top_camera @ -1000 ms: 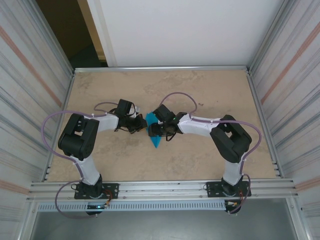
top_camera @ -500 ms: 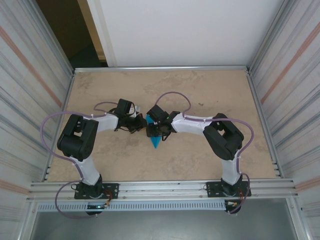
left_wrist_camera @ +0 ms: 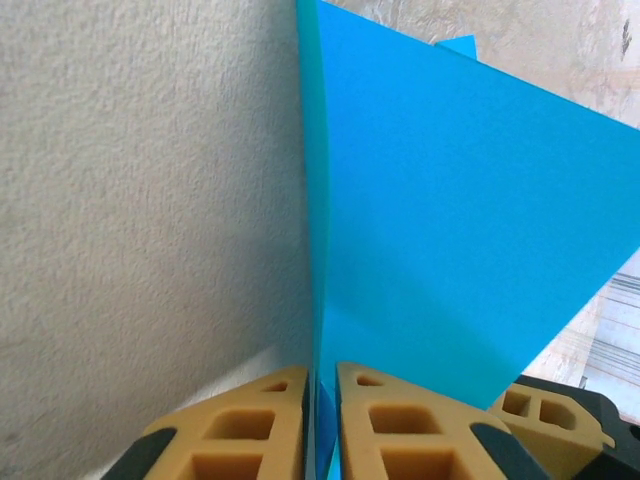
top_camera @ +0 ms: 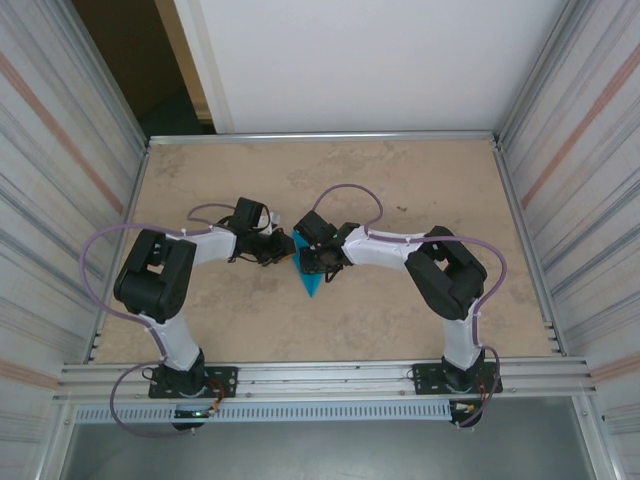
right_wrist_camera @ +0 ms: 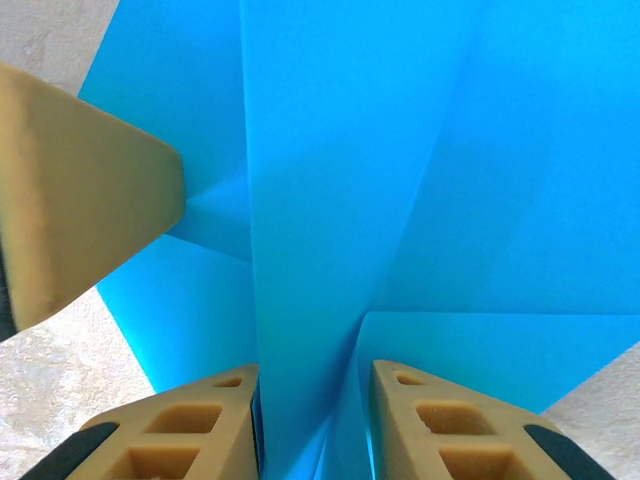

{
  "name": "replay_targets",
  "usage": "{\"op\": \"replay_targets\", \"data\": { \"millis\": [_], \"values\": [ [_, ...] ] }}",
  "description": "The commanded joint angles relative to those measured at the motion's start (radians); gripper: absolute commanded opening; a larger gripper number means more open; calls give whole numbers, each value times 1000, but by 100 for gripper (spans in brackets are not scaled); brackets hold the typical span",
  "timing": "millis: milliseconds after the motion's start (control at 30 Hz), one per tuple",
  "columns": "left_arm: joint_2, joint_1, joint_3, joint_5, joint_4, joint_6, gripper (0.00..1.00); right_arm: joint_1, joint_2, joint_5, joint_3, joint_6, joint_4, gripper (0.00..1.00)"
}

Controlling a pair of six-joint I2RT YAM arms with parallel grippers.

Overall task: Fold a paper plane with a square sheet of paper (pick it up from the middle)
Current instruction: Move the paper plane to the top-center of the table.

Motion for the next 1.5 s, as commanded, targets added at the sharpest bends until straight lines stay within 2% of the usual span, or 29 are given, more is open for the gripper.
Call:
{"op": "replay_targets", "data": {
  "millis": [0, 267, 467, 700, 867, 1000, 1267, 1467],
  "values": [
    [-57, 8, 8, 8, -36, 6, 19, 6, 24, 25, 33, 35, -32, 29],
    [-179, 99, -27, -49, -131, 38, 39, -30, 9, 100, 61, 21, -92, 10],
    [-301, 174, -41, -125, -255, 104, 56, -119, 2, 150, 120, -77, -118, 8],
    [-396, 189, -40, -263, -375, 149, 76, -240, 133, 101, 309, -199, -190, 7],
    [-405, 190, -43, -281, -387, 160, 84, -282, 218, 111, 408, -231, -219, 8],
    [-392, 189, -39, -267, -387, 170, 87, -305, 255, 109, 453, -247, -227, 11],
    [-377, 190, -36, -254, -385, 183, 91, -319, 284, 83, 455, -246, -233, 25],
    [-385, 190, -30, -276, -418, 201, 95, -315, 298, 78, 443, -232, -236, 30]
  ]
}}
